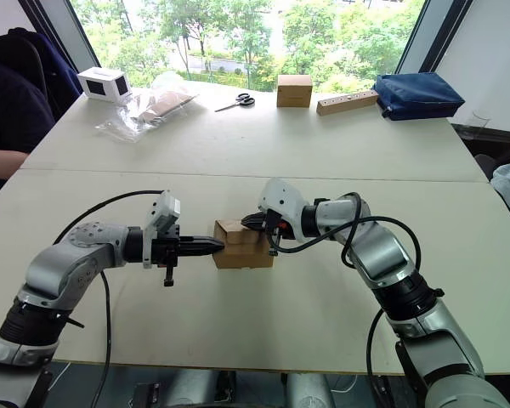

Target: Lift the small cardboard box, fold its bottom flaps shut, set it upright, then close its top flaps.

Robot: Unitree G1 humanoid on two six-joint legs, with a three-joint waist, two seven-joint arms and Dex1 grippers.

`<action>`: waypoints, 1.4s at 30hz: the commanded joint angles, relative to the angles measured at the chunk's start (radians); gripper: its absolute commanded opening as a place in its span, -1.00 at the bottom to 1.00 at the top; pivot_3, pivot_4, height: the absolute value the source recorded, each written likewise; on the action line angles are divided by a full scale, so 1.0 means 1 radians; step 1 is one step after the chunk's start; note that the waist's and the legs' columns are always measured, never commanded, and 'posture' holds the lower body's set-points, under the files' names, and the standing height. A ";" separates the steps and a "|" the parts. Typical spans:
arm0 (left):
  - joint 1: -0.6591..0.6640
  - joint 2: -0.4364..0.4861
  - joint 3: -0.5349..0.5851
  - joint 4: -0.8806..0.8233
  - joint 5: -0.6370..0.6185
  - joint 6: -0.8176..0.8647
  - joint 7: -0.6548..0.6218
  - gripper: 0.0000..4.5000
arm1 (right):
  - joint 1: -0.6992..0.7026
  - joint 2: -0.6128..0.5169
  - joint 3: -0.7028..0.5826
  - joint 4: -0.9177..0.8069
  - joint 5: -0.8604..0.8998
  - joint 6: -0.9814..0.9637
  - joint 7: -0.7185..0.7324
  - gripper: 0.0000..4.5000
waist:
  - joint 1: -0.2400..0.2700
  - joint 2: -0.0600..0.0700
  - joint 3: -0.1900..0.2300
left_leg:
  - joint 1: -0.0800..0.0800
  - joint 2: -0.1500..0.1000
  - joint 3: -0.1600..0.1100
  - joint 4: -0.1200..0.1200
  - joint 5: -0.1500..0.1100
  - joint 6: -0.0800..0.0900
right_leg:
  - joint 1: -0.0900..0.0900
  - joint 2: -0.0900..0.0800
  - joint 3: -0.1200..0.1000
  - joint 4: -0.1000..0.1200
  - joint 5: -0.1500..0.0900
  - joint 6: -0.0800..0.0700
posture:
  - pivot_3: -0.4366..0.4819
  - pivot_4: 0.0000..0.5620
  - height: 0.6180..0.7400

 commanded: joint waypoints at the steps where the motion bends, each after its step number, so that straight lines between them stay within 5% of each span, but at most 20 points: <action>1: -0.004 0.004 0.040 -0.002 -0.045 0.048 0.015 -1.00 | 0.005 -0.004 -0.016 -0.036 0.005 0.000 -0.001 -1.00 | -0.001 0.000 0.000 | 0.000 0.000 0.000 0.000 0.000 0.000 | 0.000 0.000 0.000 0.000 0.000 0.000 | -0.05 -0.47 1.00; 9: -0.129 -0.058 0.138 0.073 -0.151 0.139 0.089 -1.00 | -0.003 0.010 -0.019 -0.015 -0.010 -0.014 -0.020 -1.00 | 0.000 0.000 0.000 | 0.000 0.000 0.000 0.000 0.000 0.000 | 0.000 0.000 0.000 0.000 0.000 0.000 | -0.05 -0.47 1.00; 25: -0.169 -0.141 0.020 0.256 0.034 -0.054 0.077 -1.00 | 0.022 -0.003 -0.132 -0.198 0.100 0.030 -0.029 -1.00 | 0.000 0.000 0.000 | 0.000 0.000 0.000 0.000 0.000 0.000 | 0.000 0.000 0.000 0.000 0.000 0.000 | -0.05 -0.47 1.00; 31: -0.166 -0.158 0.025 0.245 0.029 -0.038 0.080 -1.00 | 0.093 -0.063 -0.065 -0.303 0.096 0.051 -0.005 -1.00 | 0.000 0.000 0.000 | 0.000 0.000 0.000 0.000 0.000 0.000 | 0.000 0.000 0.000 0.000 0.000 0.000 | -0.05 -0.47 1.00; 42: -0.172 -0.163 0.034 0.206 0.008 0.015 0.083 -1.00 | 0.092 -0.055 0.021 -0.203 -0.043 -0.048 -0.051 -1.00 | 0.000 0.000 0.000 | 0.000 0.000 0.000 0.000 0.000 0.000 | 0.000 0.000 0.000 0.000 0.000 0.000 | -0.05 -0.47 1.00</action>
